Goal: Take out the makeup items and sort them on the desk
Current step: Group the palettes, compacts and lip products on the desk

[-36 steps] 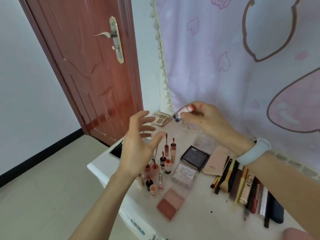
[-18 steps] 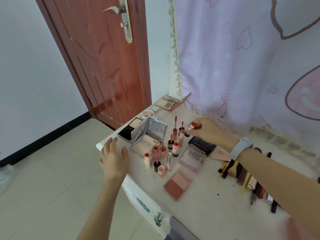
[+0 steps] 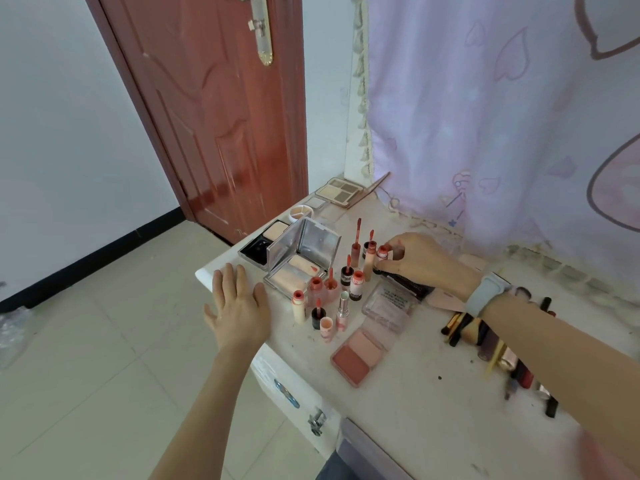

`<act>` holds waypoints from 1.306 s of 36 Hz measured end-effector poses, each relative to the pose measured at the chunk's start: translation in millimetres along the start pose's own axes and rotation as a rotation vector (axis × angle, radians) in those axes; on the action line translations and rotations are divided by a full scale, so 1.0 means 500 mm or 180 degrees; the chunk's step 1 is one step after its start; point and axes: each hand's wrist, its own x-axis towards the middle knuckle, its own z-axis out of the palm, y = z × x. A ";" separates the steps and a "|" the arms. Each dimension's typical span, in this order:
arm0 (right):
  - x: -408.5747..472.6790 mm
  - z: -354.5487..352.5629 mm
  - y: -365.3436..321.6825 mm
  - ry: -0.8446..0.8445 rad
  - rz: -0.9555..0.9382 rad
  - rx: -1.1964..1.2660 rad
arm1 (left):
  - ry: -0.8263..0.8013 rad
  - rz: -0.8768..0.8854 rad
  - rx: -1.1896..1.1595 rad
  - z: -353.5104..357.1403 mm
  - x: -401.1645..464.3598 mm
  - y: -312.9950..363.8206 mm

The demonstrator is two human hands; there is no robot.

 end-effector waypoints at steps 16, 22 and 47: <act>0.052 -0.057 0.115 -0.0301 0.0421 -0.0996 | 0.0032 -0.0049 0.0009 0.002 0.001 0.005; 0.064 -0.076 0.102 -0.0785 0.0550 -0.1055 | 0.0008 -0.0059 0.0049 0.000 0.000 0.005; 0.001 -0.156 0.029 0.0896 -0.0472 0.0454 | 0.0486 -0.0128 -0.0197 -0.043 0.028 -0.003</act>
